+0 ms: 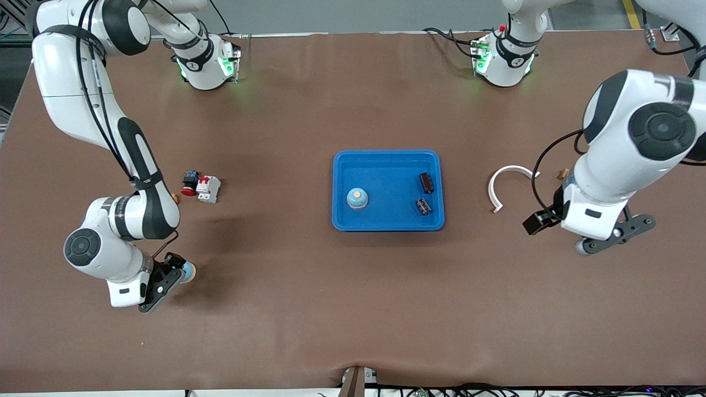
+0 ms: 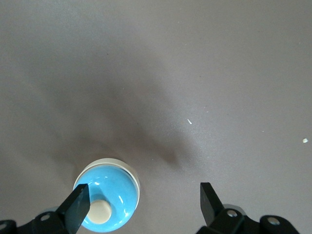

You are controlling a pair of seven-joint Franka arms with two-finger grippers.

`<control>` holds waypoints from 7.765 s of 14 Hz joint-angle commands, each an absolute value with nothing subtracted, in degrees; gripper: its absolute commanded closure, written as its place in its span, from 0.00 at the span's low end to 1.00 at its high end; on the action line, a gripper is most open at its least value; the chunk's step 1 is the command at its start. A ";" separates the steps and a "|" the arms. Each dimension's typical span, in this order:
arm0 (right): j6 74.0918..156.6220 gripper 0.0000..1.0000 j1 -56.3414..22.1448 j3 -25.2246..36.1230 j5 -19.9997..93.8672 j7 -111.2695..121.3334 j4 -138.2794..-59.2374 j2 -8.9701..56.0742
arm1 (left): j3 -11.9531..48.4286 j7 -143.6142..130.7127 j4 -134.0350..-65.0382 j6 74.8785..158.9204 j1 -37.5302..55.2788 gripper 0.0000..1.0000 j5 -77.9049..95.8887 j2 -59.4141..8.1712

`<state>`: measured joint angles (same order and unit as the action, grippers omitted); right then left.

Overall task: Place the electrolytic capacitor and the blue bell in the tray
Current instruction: 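Grasp the second bell with the right gripper while the left gripper withdraws, then carry the bell over the tray with the right gripper, then lower the bell into the tray and open the right gripper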

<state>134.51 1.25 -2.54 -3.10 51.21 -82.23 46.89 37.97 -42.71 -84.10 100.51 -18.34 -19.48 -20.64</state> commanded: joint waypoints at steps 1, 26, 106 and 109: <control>133.68 0.00 2.81 -4.57 -2.29 52.65 -83.23 46.41 | 38.23 -39.30 -84.82 97.74 -19.86 0.00 -16.01 -17.23; 134.21 0.00 3.78 -5.54 -1.41 54.76 -86.66 46.14 | 0.62 -9.33 -96.15 88.68 4.39 0.00 1.41 5.26; 142.91 0.00 -42.01 -11.60 -15.64 -61.17 -85.43 45.53 | 2.64 -10.02 -97.56 88.33 3.69 0.00 0.35 7.38; 139.68 0.00 -41.75 -12.04 -15.47 -60.56 -85.43 42.55 | 2.64 -10.02 -97.56 88.33 3.69 0.00 0.44 7.38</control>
